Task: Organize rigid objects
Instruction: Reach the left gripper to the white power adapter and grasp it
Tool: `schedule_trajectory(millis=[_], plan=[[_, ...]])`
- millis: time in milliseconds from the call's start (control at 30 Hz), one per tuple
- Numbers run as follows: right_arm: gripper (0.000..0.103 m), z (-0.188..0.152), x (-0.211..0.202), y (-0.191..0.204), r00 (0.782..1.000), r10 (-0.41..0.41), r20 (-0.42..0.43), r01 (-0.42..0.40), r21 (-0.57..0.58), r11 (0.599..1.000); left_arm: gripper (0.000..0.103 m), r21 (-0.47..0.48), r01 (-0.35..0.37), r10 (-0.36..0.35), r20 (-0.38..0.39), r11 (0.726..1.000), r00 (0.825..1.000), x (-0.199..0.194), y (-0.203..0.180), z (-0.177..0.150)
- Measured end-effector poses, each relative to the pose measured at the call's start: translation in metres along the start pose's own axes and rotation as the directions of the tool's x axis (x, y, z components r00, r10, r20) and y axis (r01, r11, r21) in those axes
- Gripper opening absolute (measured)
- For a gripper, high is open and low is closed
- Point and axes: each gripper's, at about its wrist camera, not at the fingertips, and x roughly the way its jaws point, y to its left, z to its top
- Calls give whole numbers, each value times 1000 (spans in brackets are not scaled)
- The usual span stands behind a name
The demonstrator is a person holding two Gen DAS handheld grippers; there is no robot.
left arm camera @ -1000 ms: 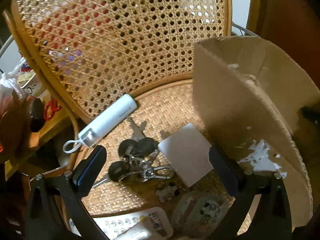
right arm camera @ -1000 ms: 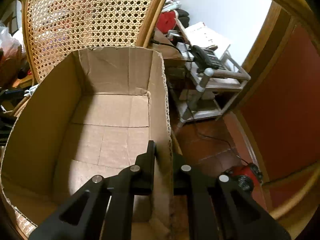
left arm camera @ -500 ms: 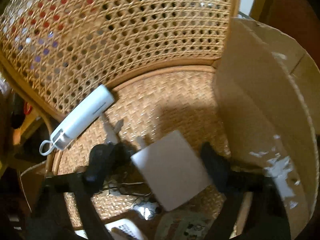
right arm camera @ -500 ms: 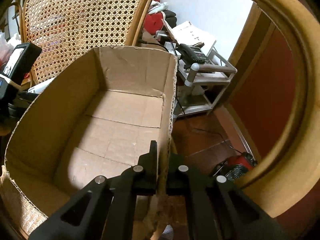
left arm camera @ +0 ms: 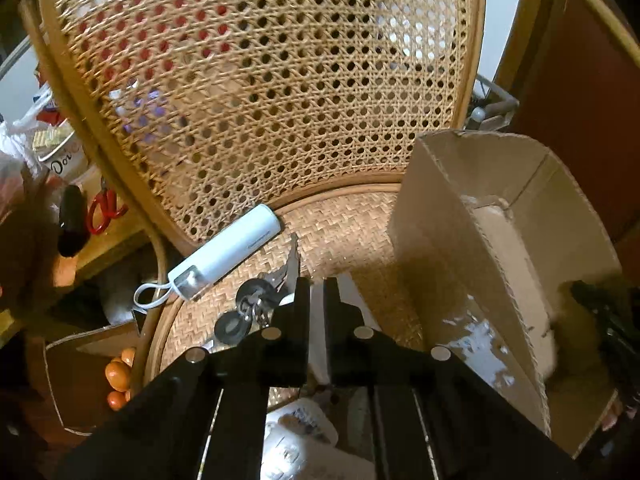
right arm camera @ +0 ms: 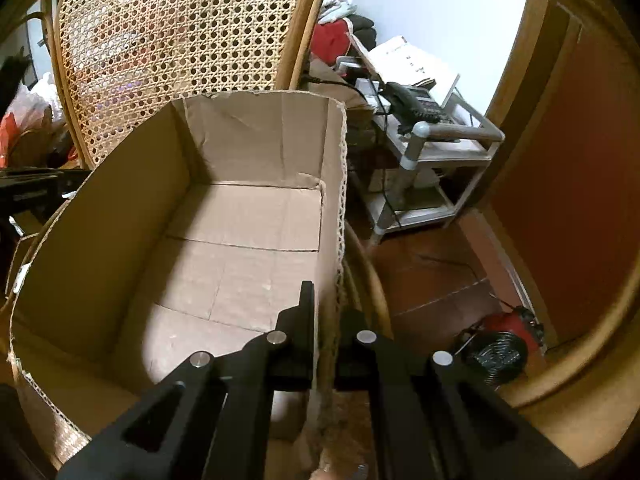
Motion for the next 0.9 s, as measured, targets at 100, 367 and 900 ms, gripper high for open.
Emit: schedule_trajectory(millis=[100, 367, 900], plan=[[7, 4, 3, 5, 1000, 14, 5, -14, -16, 1000, 7, -5, 2, -2, -15, 1000, 1000, -4, 8, 0], [7, 7, 2, 7, 999, -39, -6, 39, -25, 999, 70, 8, -10, 10, -63, 1000, 998, 13, 0, -10], [7, -8, -14, 0, 998, -58, 5, 58, -30, 998, 59, 54, -130, 137, -170, 990, 976, 78, -21, -4]])
